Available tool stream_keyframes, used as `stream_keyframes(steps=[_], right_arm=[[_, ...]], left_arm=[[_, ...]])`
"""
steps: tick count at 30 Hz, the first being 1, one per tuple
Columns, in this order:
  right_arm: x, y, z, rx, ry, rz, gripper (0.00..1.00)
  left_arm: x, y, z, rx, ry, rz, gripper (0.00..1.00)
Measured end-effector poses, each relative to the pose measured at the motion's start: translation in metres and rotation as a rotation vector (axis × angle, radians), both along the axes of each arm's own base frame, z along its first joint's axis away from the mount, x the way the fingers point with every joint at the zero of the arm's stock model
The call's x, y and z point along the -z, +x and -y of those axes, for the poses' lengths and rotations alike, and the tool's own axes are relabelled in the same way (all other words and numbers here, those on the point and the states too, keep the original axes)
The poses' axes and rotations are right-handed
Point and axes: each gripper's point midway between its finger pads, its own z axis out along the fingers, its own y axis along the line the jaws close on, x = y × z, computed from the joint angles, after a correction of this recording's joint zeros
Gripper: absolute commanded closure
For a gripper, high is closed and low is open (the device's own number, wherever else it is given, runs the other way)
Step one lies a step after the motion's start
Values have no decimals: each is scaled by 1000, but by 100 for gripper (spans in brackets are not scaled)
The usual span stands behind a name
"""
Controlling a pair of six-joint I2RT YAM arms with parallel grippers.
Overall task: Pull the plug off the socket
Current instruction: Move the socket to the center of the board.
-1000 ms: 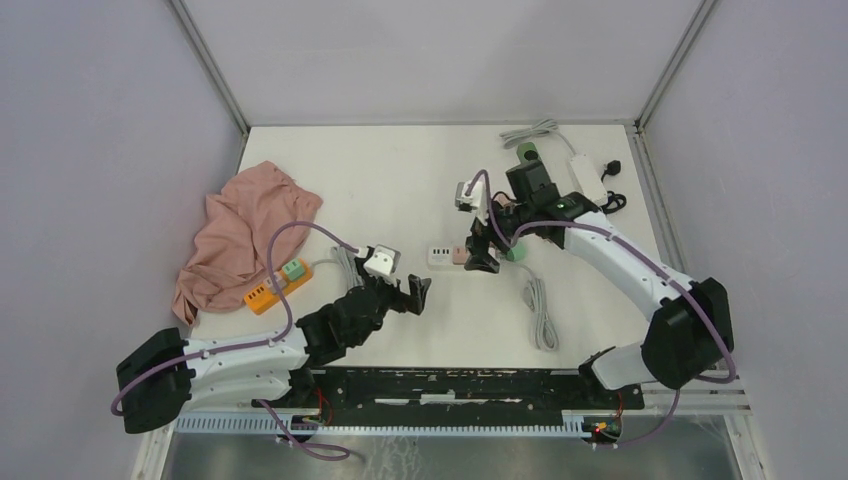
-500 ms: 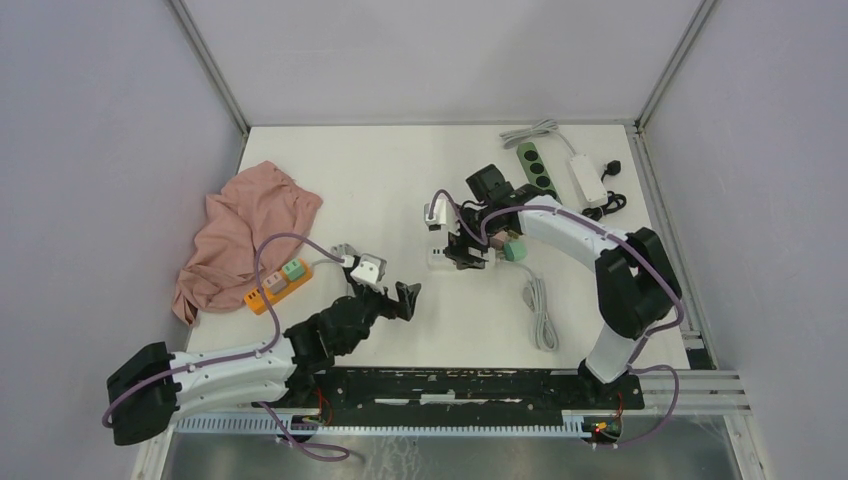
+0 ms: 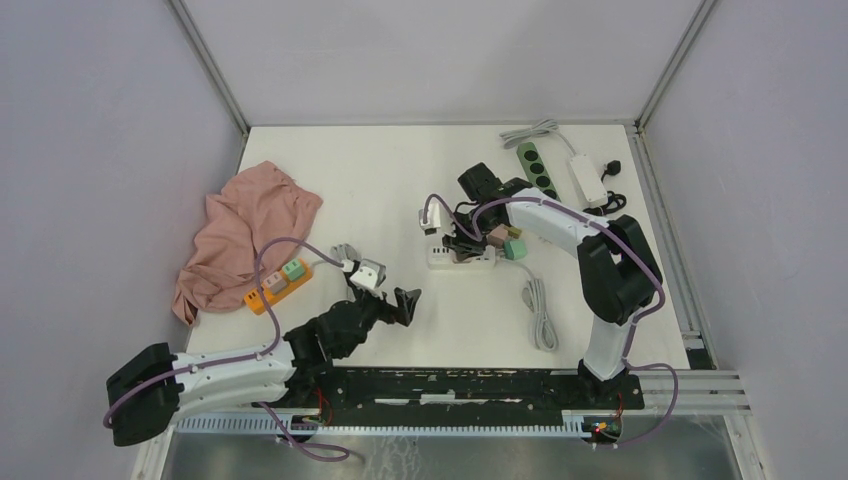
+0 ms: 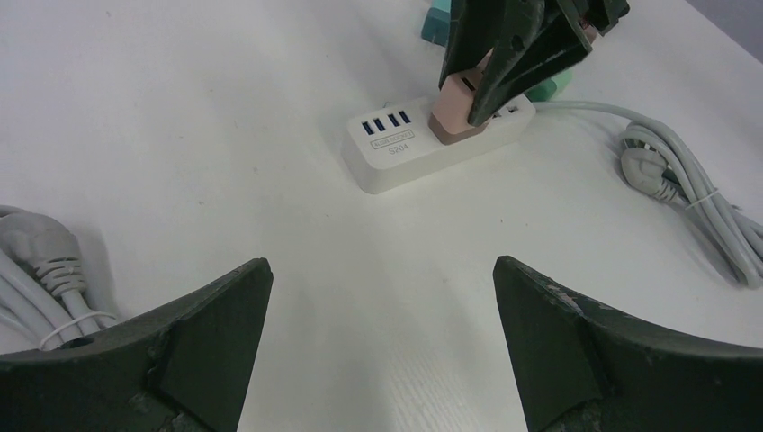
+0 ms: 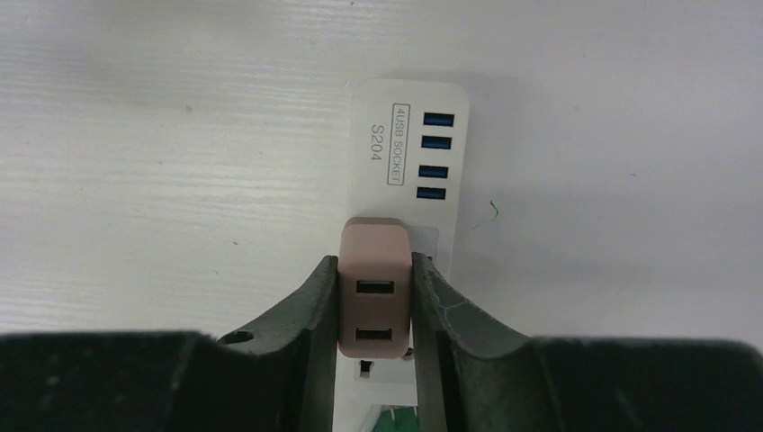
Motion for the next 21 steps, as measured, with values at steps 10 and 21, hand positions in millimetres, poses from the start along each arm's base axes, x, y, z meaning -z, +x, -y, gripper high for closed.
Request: stream_keyframes(steps=[10,21], right_arm=[[-1,-26,12,-116,-4,-12,100],[-3,-110,49,-536,26,-70,100]], left_arm=[[12,-19,29,220,38,32,1],[38,-56,62,547,107,83,1]])
